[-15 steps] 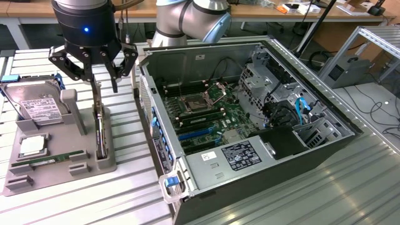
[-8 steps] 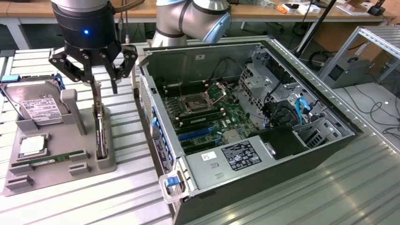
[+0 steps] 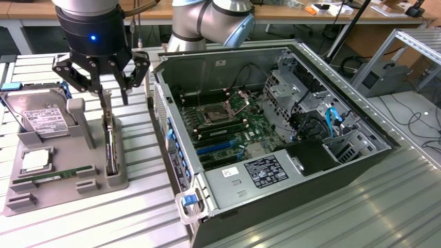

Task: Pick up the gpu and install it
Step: 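Pick up the gpu and move the gpu toward the slot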

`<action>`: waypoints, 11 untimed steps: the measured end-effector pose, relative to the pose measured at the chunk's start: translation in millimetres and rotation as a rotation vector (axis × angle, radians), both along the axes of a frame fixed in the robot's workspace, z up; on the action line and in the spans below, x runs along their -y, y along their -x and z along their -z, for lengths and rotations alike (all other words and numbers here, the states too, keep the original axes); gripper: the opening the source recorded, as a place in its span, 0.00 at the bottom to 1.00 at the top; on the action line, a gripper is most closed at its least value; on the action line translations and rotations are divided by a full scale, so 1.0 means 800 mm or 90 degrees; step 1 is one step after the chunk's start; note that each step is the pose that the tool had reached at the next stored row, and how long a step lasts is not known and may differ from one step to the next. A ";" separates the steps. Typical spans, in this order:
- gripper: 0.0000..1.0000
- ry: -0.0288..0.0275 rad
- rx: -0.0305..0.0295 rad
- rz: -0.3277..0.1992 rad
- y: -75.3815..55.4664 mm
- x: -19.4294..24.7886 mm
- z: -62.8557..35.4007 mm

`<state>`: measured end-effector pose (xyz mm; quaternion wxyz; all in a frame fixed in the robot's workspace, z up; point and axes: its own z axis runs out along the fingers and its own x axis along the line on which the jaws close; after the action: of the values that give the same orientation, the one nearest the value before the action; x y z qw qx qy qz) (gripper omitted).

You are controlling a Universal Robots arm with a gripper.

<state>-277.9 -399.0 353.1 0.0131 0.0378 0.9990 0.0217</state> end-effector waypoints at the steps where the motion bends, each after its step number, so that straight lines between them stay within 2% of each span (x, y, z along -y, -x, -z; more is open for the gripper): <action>1: 0.42 0.0000 0.0000 0.000 0.000 0.0000 0.000; 11: 0.42 0.0000 0.0000 0.000 0.001 0.0000 0.006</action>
<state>-278.8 -398.9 348.5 0.0131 0.0379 0.9990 0.0217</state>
